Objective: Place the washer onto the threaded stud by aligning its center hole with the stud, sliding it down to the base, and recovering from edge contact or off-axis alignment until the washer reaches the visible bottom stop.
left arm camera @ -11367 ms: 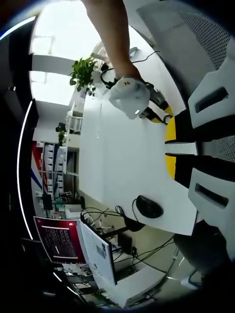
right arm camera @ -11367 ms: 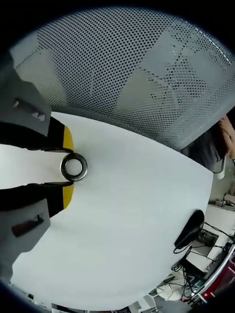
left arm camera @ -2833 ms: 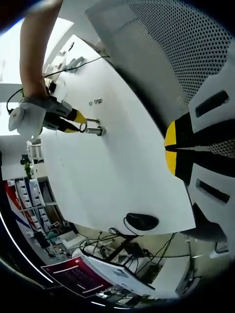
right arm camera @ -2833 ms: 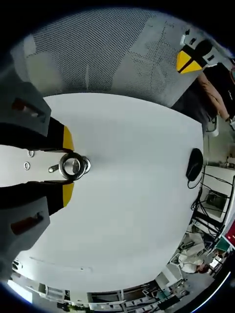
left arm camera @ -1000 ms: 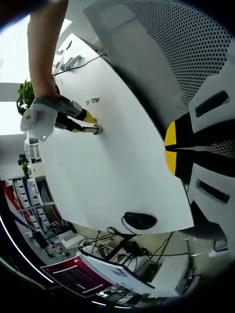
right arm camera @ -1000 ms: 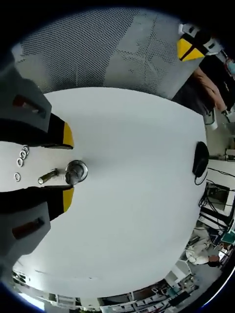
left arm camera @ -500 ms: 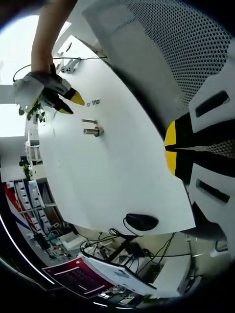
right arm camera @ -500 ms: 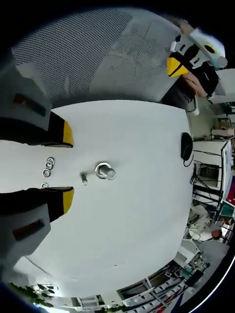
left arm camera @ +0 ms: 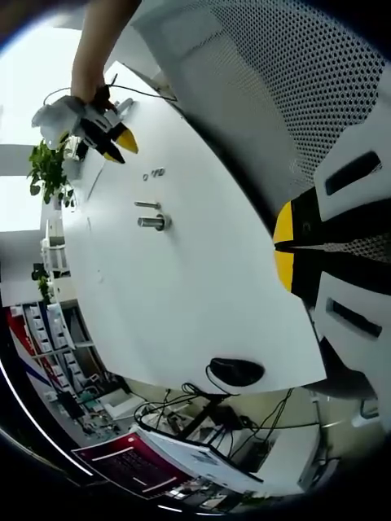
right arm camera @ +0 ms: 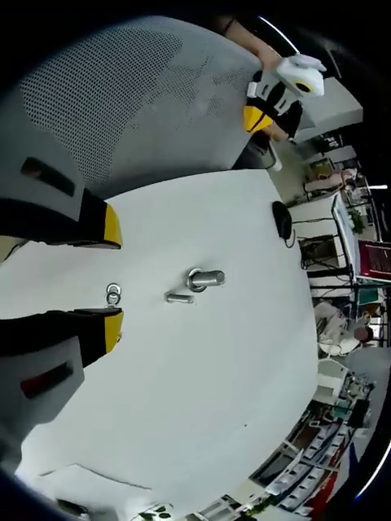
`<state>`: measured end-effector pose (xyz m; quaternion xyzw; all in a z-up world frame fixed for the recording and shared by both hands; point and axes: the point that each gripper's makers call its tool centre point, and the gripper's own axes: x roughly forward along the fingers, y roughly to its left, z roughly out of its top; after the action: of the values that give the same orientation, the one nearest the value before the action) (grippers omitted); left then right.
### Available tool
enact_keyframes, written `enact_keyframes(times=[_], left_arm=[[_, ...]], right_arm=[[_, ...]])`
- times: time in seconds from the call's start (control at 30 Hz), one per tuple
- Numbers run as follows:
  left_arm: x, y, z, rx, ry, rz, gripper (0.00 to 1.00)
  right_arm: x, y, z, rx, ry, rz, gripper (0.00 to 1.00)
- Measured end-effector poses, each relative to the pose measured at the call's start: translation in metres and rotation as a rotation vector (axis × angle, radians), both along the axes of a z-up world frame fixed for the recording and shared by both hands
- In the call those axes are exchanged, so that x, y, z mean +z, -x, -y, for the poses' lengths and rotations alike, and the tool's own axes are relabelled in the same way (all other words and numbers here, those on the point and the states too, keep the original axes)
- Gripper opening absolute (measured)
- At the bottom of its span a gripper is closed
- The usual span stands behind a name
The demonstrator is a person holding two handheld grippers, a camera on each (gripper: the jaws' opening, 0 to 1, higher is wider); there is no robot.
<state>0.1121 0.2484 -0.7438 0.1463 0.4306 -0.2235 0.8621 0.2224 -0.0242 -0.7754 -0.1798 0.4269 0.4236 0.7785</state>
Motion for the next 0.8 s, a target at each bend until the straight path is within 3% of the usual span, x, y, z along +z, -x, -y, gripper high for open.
enact_keyframes(times=[0.37,0.8], left_arm=[[0.000,-0.001,0.000,0.004,0.002,0.005,0.00],[0.002,-0.002,0.000,0.007,0.002,0.014,0.00]], right_arm=[[-0.012,0.002,0.021,-0.105,-0.011,0.023,0.30],[-0.023,0.010,0.019,-0.170,-0.059,0.005,0.30]])
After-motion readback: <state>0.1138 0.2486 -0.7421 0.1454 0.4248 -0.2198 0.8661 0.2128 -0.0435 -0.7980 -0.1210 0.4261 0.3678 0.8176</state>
